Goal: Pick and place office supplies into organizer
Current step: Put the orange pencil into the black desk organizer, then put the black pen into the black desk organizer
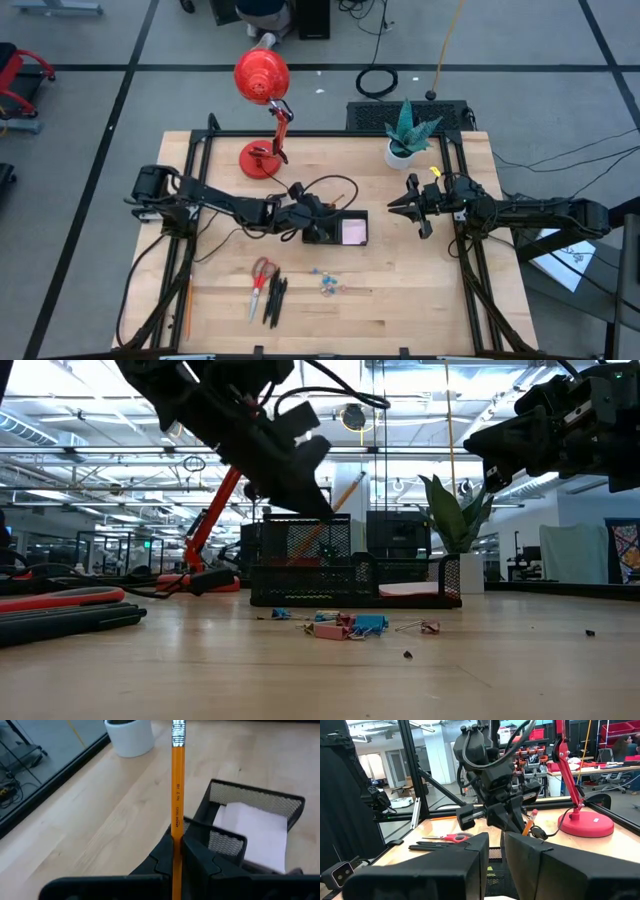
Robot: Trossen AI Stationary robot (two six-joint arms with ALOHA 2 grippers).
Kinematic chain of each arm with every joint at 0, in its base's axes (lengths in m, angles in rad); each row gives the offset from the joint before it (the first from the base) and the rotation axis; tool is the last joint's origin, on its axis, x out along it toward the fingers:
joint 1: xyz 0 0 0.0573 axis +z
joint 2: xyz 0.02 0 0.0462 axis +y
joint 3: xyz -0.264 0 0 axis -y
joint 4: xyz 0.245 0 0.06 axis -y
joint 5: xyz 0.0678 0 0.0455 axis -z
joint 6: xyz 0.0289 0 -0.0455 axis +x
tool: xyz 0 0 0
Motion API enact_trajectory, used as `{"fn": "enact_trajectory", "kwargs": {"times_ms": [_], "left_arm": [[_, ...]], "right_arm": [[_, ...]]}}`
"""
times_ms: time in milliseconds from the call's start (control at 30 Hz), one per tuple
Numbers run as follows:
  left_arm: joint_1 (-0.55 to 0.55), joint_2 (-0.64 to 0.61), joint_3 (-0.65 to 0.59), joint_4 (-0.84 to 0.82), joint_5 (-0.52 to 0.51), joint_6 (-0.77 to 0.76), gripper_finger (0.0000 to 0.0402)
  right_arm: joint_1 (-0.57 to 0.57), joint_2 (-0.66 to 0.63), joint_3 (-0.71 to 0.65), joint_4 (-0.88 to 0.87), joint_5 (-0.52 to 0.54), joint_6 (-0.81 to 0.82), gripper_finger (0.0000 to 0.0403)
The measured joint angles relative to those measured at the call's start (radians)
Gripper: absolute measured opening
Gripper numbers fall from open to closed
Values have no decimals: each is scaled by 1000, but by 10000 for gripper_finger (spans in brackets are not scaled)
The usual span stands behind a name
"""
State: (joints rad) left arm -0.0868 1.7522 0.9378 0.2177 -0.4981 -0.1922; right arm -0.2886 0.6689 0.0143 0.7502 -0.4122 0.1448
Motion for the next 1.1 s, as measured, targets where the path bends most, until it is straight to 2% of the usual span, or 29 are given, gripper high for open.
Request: {"fn": "enact_trajectory", "kwargs": {"times_ms": [500,767,933,1100], "left_arm": [[-1,29,1,47,8,-5,36],[-5,29,1,72,34,8,112],[-30,14,-1,114,26,158,158],[-81,-69,-1,138,-23,305,176]], "right_arm": [[0,1,0,1,-2,0,59],[0,1,0,1,-1,0,59],[0,1,0,1,-1,0,59],[0,2,0,1,-2,0,59]]}}
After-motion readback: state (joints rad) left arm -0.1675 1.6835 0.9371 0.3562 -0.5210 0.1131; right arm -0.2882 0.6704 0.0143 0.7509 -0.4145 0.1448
